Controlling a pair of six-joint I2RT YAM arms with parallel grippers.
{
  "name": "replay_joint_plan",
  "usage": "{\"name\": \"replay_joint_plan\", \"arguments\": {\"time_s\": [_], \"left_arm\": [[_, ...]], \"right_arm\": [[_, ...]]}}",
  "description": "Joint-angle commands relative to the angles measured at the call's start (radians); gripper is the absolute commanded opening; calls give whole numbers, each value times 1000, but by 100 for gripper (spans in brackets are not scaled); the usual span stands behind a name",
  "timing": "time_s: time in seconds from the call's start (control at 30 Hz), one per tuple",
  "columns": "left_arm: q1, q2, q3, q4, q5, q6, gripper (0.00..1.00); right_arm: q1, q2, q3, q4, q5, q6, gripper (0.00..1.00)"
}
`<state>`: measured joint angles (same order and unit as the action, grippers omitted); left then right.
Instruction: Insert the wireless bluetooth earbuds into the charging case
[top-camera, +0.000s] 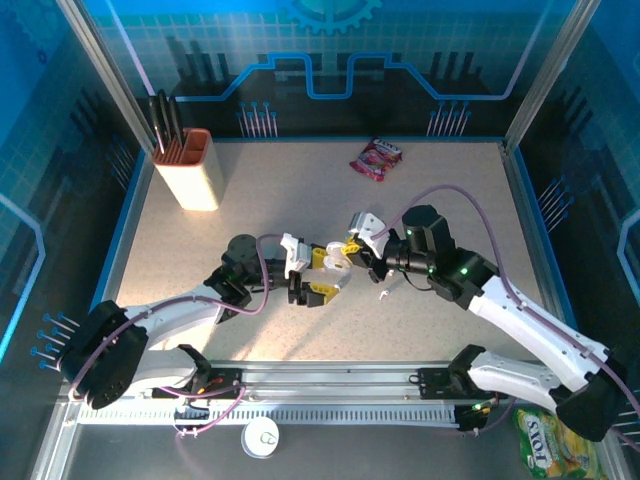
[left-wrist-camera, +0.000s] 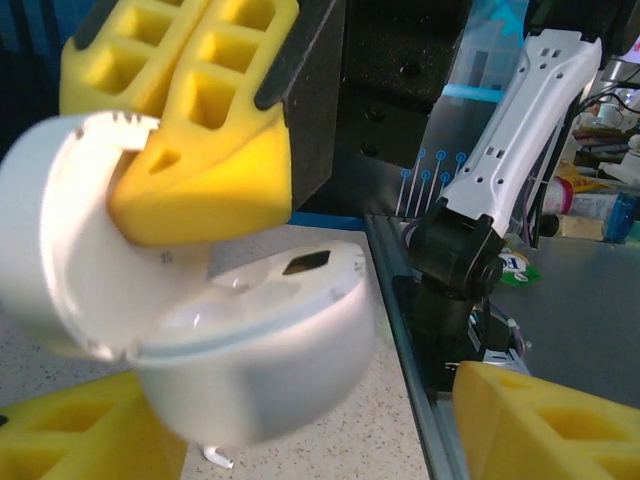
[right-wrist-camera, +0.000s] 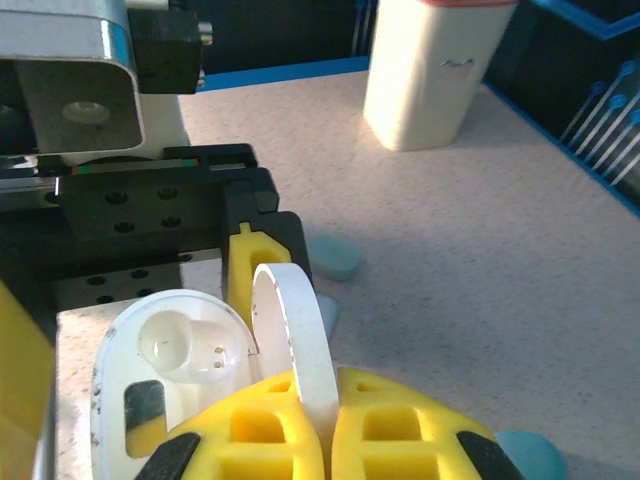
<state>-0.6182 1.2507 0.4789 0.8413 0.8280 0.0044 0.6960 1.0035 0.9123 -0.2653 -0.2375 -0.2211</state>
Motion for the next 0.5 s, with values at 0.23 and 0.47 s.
{"name": "replay_joint_plan", "arguments": {"time_s": [0.23, 0.47], "left_arm": [[-2, 24, 4, 82, -97, -48, 77], [-3, 45, 6, 131, -103, -71, 71]], "right_arm": [[67, -45, -10, 67, 174, -83, 0], [92, -13, -4, 63, 193, -105, 0]]}}
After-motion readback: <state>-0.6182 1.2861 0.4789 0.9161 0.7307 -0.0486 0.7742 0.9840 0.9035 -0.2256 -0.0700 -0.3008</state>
